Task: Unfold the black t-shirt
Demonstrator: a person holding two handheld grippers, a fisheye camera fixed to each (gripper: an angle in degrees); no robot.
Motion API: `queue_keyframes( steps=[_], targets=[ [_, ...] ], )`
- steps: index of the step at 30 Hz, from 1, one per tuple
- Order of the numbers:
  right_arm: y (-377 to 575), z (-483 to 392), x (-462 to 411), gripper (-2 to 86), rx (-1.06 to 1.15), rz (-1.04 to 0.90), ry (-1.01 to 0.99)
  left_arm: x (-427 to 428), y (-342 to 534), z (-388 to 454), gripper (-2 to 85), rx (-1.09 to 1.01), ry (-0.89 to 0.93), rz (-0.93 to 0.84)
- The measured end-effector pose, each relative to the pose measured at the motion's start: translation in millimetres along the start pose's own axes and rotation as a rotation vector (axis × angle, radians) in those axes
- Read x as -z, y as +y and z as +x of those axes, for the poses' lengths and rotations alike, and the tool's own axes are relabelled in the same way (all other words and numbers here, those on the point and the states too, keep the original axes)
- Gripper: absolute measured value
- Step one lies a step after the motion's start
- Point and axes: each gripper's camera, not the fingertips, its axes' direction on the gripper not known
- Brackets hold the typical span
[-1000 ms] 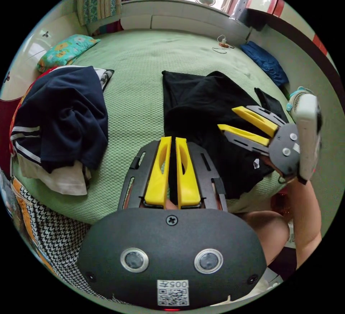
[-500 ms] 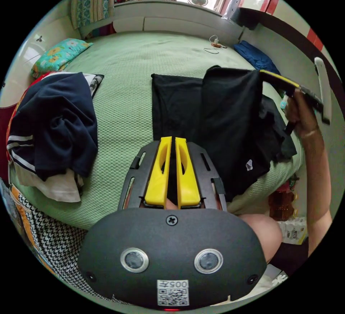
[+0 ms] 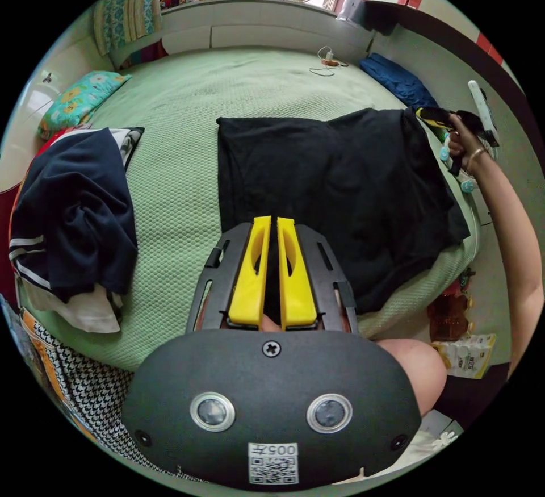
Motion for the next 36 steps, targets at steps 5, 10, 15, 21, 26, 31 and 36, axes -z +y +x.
queue_keyframes(
  steps=[5,10,15,21,26,31,36],
  targets=[
    [53.3,29.6,43.7,8.7,0.082,0.051,-0.098,-1.7,2.2,-3.7,4.6,0.007,-0.005,0.004],
    [114.4,58.5,50.4,11.7,0.141,-0.014,-0.157,-5.7,8.3,-8.5,11.2,-0.024,0.007,0.0],
    [137.7,73.1,21.0,12.8,0.123,-0.098,-0.209,-15.0,19.2,-26.9,14.1,0.0,0.029,-0.045],
    [136.4,65.7,-16.8,9.2,0.103,-0.18,-0.272,-34.4,27.1,-30.4,17.8,-0.035,0.128,-0.147],
    [134.3,49.3,6.8,0.8,0.187,-0.123,-0.256,-44.6,29.7,-23.7,17.2,-0.063,0.027,-0.153],
    [136.2,48.1,53.7,-0.7,0.199,-0.109,-0.234,-47.0,34.2,-28.3,16.1,-0.027,0.017,-0.135],
    [147.4,49.3,53.5,-0.8,0.115,-0.18,-0.249,-47.2,38.8,-35.0,13.5,-0.037,0.002,-0.145]
  ],
)
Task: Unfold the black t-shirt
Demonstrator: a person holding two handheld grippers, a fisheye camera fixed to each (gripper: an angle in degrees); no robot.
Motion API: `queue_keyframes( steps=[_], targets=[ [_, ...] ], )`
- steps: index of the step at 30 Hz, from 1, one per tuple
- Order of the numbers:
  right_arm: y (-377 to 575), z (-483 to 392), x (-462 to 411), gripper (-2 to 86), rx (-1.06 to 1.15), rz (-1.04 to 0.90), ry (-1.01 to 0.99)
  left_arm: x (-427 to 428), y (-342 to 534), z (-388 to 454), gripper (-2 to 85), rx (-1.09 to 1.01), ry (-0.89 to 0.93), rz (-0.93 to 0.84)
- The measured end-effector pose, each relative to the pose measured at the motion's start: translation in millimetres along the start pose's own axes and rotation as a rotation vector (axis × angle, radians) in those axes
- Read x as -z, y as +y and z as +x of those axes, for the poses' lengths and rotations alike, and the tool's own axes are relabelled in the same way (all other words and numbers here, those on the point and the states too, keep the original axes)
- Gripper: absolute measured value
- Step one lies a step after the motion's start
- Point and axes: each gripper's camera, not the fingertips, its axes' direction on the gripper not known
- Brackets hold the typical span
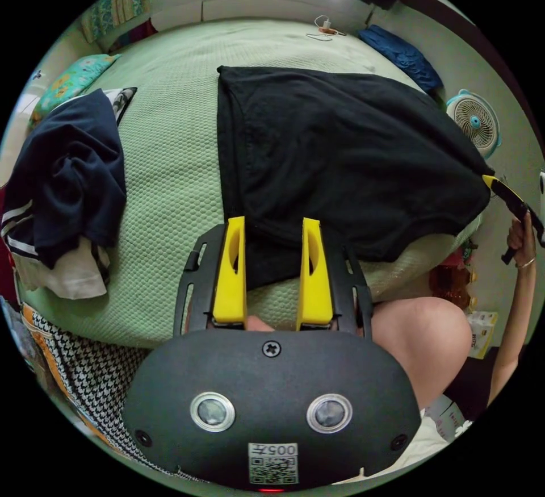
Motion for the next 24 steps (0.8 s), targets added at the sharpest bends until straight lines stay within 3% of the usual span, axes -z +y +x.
queue_keyframes(
  steps=[6,11,17,20,24],
  targets=[
    [1.2,-7.9,-40.6,1.2,-0.091,-0.119,0.099,4.5,6.2,-18.9,4.6,0.024,0.037,0.023],
    [-8.1,-40.8,-13.6,3.2,-0.083,-0.012,0.233,12.6,13.9,-32.3,2.8,0.016,0.073,0.056],
    [-70.6,-189.8,7.4,8.2,0.25,0.174,0.048,10.9,19.1,-39.5,2.3,-0.006,0.035,0.048],
    [-115.0,-283.6,-27.7,9.7,0.389,0.138,-0.032,9.4,22.8,-46.5,2.3,-0.004,0.039,0.045],
    [-175.6,-374.1,-102.2,9.7,0.381,0.017,-0.049,6.4,26.3,-60.5,2.4,-0.003,0.071,0.031]
  ],
)
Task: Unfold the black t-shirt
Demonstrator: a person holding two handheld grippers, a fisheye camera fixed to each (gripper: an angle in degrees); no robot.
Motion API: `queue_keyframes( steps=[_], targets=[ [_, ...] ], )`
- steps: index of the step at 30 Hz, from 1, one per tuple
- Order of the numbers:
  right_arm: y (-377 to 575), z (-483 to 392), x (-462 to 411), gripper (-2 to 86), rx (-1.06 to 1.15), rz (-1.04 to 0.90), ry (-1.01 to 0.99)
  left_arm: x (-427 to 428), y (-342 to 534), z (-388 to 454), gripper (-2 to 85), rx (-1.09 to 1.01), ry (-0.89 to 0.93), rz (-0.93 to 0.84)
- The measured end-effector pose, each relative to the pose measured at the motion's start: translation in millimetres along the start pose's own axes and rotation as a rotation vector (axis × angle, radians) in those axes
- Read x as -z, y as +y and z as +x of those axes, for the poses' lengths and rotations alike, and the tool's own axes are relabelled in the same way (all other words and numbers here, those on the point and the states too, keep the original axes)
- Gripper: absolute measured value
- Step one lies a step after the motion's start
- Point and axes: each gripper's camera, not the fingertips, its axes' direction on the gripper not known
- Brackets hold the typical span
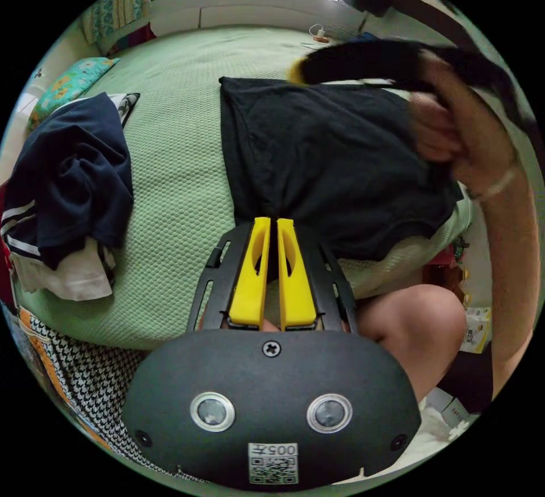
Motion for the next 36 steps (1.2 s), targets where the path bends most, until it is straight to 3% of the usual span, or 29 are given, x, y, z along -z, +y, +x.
queue_keyframes(
  steps=[4,9,13,19,26,36],
  targets=[
    [-49.7,-20.1,-59.2,10.1,-0.101,-0.115,-0.006,-2.0,1.3,-18.3,2.4,0.011,0.072,-0.027],
    [-74.9,-37.6,-74.5,11.2,-0.185,-0.083,-0.061,-0.7,7.2,-31.7,2.5,-0.026,0.093,-0.041],
    [-86.2,-69.3,-96.8,8.7,-0.105,-0.148,0.098,0.4,14.4,-36.1,2.4,-0.047,0.077,-0.038],
    [-91.7,-88.8,-88.2,-0.2,-0.072,-0.112,0.173,9.0,24.7,-49.0,2.6,-0.06,0.102,-0.031],
    [-101.6,-111.3,-47.9,-1.0,-0.052,-0.029,0.192,33.3,44.6,-61.6,2.5,-0.055,0.065,0.025],
    [-120.6,-186.4,-20.9,-1.0,-0.012,0.018,0.07,68.9,89.3,-105.0,2.3,0.086,-0.073,0.04]
  ],
)
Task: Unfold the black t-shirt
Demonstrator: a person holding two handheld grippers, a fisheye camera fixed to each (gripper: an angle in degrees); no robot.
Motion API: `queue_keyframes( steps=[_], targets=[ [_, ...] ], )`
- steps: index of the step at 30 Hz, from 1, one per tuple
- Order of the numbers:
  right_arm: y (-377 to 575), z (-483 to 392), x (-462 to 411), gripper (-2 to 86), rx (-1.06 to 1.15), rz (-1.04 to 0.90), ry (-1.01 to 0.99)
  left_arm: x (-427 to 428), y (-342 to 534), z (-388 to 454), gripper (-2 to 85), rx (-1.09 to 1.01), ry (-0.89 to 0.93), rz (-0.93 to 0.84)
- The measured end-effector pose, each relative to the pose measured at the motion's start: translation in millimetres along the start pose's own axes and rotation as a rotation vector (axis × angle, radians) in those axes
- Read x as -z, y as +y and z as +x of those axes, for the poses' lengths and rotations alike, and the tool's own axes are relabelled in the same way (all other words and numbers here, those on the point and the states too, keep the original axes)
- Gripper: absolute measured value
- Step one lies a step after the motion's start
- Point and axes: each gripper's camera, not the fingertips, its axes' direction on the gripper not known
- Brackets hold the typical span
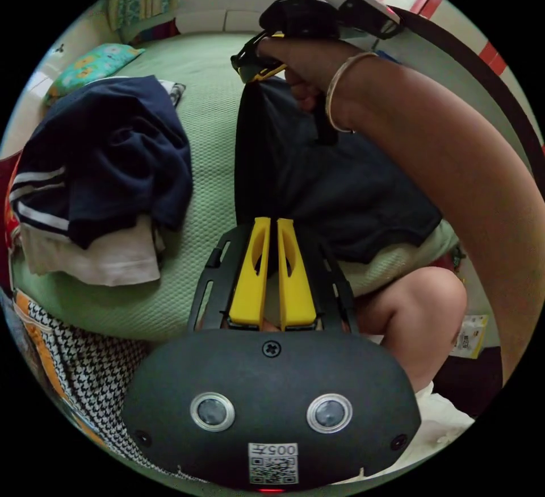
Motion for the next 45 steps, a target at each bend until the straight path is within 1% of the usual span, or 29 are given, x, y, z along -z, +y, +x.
queue_keyframes(
  steps=[3,6,8,10,13,14,16,18,19,20,24,28,30,32,35,39,42,45],
  targets=[
    [-2.2,-22.0,-3.6,-1.0,-0.019,-0.005,-0.045,4.2,9.9,-12.0,2.6,0.04,-0.031,-0.008],
    [0.1,-38.2,-13.8,-0.5,0.004,-0.035,-0.027,6.8,16.3,-19.9,3.3,0.071,0.027,-0.019],
    [5.7,-39.0,-12.9,0.2,0.048,-0.04,-0.082,12.8,21.7,-22.5,4.2,0.075,0.061,0.02],
    [20.1,-27.4,10.8,2.0,0.081,0.045,-0.194,21.1,27.3,-23.3,5.2,0.071,0.053,0.052],
    [50.3,-4.9,52.2,6.5,0.176,0.113,-0.264,39.1,38.9,-18.8,5.7,0.053,0.015,0.137],
    [58.2,0.0,60.6,7.5,0.199,0.12,-0.253,45.4,42.9,-14.4,5.5,0.032,0.012,0.162],
    [95.3,23.0,93.4,9.9,0.26,0.142,-0.166,49.8,46.8,-4.4,5.7,-0.024,0.037,0.179],
    [127.6,43.5,117.0,10.3,0.277,0.169,-0.127,45.8,46.4,16.2,7.4,-0.129,0.088,0.146],
    [149.1,57.6,130.2,10.5,0.277,0.173,-0.113,44.3,45.9,22.1,8.4,-0.15,0.094,0.137],
    [159.8,64.4,135.7,10.6,0.279,0.172,-0.109,42.1,45.5,35.9,10.6,-0.2,0.111,0.128],
    [232.2,100.8,155.5,11.6,0.334,0.104,-0.081,37.0,48.9,86.6,13.5,-0.373,0.107,0.115],
    [291.8,112.4,148.3,12.0,0.415,-0.014,-0.087,31.5,49.7,120.8,14.4,-0.464,0.104,0.063],
    [311.2,107.7,140.6,12.1,0.473,-0.061,-0.088,30.5,49.6,141.7,14.6,-0.506,0.011,0.032],
    [324.1,100.0,130.0,11.9,0.513,-0.108,-0.052,29.3,49.8,153.7,14.2,-0.525,-0.032,0.025],
    [336.4,83.7,116.5,11.0,0.59,-0.127,-0.001,26.5,47.0,165.1,14.0,-0.527,-0.025,-0.003],
    [341.7,73.9,106.9,6.0,0.648,-0.108,0.103,26.7,43.7,171.6,14.0,-0.535,-0.016,-0.002],
    [339.7,85.0,121.8,1.9,0.617,-0.065,0.038,26.3,40.9,175.6,14.7,-0.545,-0.027,-0.007],
    [330.8,103.8,142.5,0.4,0.541,-0.028,-0.036,28.3,35.4,179.0,15.7,-0.531,-0.028,-0.002]
  ],
)
